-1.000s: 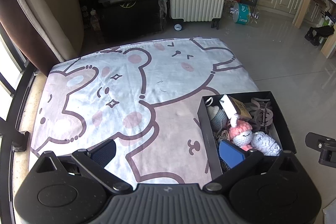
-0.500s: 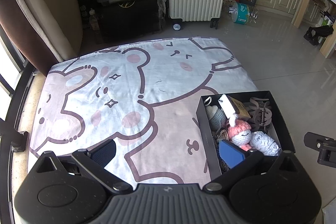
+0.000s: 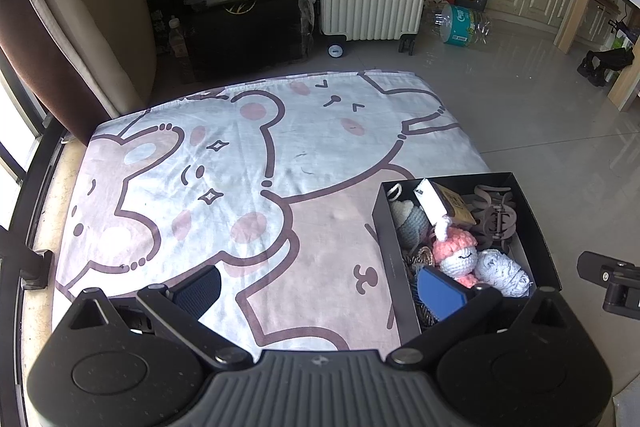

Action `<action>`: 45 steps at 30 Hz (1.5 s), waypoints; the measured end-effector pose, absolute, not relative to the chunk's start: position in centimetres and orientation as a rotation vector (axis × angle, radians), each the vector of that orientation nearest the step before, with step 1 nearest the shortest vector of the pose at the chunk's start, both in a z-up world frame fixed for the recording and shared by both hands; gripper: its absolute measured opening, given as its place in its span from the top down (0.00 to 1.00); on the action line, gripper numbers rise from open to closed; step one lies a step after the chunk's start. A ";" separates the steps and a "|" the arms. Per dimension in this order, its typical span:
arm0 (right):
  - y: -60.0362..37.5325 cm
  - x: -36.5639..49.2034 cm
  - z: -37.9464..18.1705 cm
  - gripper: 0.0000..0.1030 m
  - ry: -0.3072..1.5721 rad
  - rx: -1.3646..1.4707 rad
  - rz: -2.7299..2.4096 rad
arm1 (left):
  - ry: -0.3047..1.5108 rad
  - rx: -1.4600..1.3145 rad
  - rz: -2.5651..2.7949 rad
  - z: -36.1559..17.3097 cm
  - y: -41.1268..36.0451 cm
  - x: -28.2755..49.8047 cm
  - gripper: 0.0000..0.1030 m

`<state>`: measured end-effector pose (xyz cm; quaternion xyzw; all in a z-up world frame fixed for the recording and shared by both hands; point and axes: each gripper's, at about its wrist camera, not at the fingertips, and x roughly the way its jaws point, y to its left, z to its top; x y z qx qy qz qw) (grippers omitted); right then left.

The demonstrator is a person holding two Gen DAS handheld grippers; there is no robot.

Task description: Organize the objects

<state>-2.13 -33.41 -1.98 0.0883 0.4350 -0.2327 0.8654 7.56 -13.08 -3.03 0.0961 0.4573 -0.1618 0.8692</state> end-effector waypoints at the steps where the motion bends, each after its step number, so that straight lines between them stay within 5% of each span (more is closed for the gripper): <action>1: -33.4 -2.1 -2.0 0.00 0.911 0.185 -0.488 | 0.957 0.201 -0.339 -3.0 -13.0 7.6 0.00; 45: -33.4 -2.1 -2.0 0.00 0.913 0.186 -0.488 | 0.963 0.197 -0.340 -3.3 -13.1 7.6 0.00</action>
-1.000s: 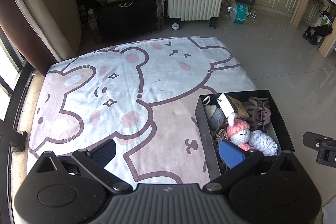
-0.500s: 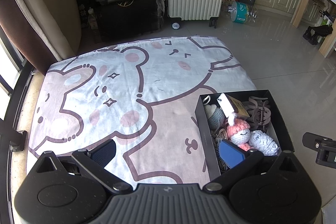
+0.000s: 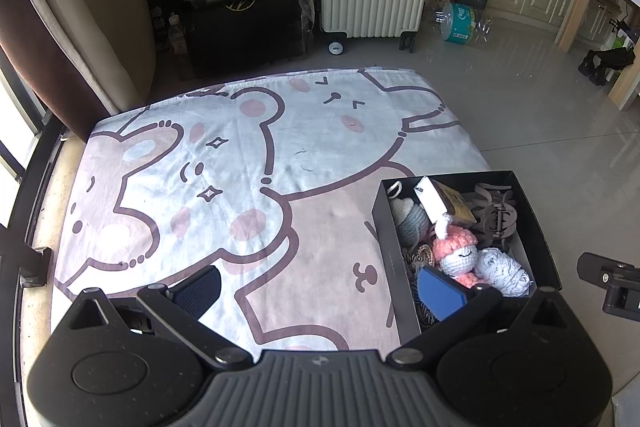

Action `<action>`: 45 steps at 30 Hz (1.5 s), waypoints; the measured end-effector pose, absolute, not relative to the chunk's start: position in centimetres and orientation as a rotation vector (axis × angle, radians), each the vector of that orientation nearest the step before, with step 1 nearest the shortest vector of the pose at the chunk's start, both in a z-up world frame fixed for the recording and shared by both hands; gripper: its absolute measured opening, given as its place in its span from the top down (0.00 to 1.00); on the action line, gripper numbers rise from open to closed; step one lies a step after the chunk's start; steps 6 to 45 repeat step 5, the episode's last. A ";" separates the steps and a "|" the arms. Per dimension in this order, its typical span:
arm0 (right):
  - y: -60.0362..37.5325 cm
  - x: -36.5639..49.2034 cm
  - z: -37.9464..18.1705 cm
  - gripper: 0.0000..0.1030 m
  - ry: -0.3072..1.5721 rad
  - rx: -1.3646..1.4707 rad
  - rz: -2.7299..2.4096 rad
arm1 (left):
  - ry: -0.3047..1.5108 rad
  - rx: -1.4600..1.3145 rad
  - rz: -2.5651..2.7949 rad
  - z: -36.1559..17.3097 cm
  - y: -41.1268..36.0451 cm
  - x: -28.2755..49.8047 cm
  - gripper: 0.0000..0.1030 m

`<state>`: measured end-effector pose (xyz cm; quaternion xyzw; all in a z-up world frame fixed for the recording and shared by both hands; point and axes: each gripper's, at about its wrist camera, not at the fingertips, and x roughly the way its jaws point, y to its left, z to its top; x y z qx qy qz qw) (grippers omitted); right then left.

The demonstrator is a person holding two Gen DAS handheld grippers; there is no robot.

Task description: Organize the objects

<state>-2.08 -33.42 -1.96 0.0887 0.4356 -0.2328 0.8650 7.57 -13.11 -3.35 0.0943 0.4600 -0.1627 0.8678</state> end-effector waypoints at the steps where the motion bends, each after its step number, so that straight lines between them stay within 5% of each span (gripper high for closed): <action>1: -33.4 -2.1 -1.9 0.00 0.913 0.186 -0.488 | 0.963 0.196 -0.342 -3.4 -13.1 7.5 0.00; 45: -33.4 -2.1 -1.9 0.00 0.913 0.186 -0.487 | 0.963 0.197 -0.342 -3.4 -13.1 7.6 0.00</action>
